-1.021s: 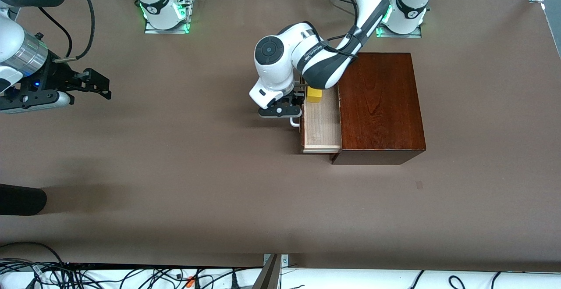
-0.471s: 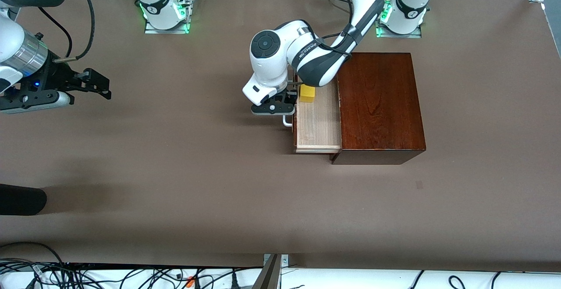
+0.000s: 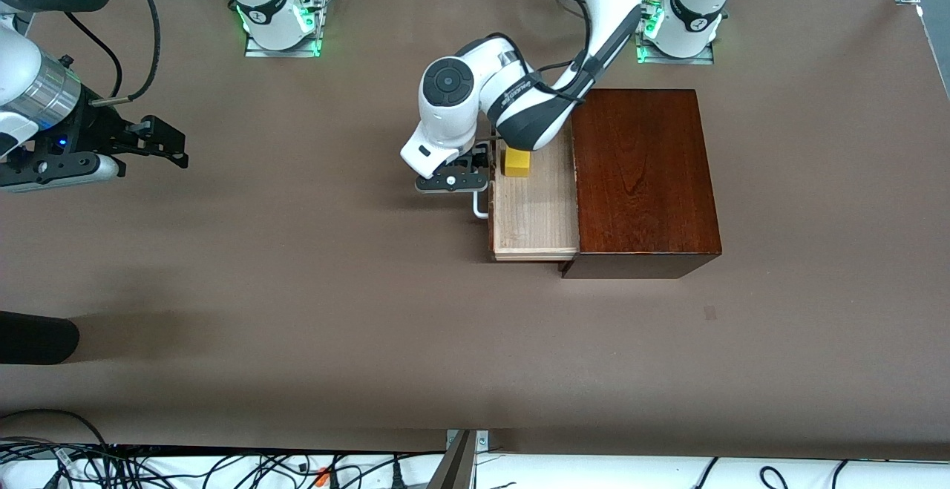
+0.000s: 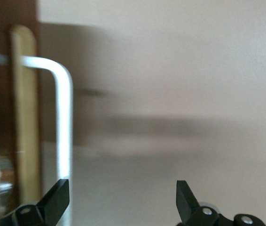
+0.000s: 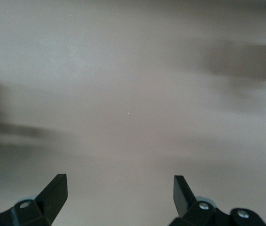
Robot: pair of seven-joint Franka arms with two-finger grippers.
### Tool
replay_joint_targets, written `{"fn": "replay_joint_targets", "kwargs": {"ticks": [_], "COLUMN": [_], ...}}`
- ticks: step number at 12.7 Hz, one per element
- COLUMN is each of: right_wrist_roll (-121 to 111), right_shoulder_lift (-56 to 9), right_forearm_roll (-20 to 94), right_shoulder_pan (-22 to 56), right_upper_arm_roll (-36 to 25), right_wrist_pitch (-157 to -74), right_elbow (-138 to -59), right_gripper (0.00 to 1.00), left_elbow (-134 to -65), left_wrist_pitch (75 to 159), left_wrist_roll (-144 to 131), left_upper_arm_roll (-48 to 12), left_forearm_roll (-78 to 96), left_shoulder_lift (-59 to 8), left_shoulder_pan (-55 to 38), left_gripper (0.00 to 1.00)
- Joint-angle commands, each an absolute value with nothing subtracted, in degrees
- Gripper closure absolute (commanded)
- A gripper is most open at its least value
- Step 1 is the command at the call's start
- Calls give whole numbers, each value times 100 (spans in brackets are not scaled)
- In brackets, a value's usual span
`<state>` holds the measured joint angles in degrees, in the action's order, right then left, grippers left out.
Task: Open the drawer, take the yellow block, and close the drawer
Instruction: 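Pull the drawer handle outward with the left gripper to open the drawer, then release the handle and lift the left gripper back to rest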
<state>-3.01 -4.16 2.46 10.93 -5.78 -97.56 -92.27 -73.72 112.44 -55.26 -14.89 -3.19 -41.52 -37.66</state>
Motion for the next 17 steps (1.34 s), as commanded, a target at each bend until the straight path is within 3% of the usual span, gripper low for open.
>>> {"fn": "replay_joint_targets", "kwargs": {"ticks": [1, 7, 13, 15, 17], "right_wrist_roll": [-264, -290, -343, -395, -1103], "right_shoulder_lift": [-448, -448, -596, -580, -545], "right_forearm_roll": [343, 343, 343, 369, 623], "right_shoulder_pan": [1090, 1099, 1396, 1678, 1687], "right_upper_arm_roll": [-580, -580, -475, -361, 129], "right_wrist_pitch": [-9721, -9721, -9650, -9650, -9659], "right_elbow": [-9132, -9132, -9132, -9132, -9106], "right_gripper": [0, 0, 0, 0, 0], "left_elbow": [-6963, -6689, -6741, -7614, -8547], "left_wrist_pitch": [10173, 8615, 8235, 8392, 8945], "left_wrist_roll": [-5012, -3615, -1297, -469, -369], "left_upper_arm_roll": [-1459, -1433, -1520, -1433, -1144], "left_forearm_roll": [-202, -325, 51, 141, 140], "left_shoulder_lift": [-3771, -2788, -2119, -1385, -636], "left_shoulder_pan": [-3473, -2306, 75, 263, 185], "left_gripper": [0, 0, 0, 0, 0]}}
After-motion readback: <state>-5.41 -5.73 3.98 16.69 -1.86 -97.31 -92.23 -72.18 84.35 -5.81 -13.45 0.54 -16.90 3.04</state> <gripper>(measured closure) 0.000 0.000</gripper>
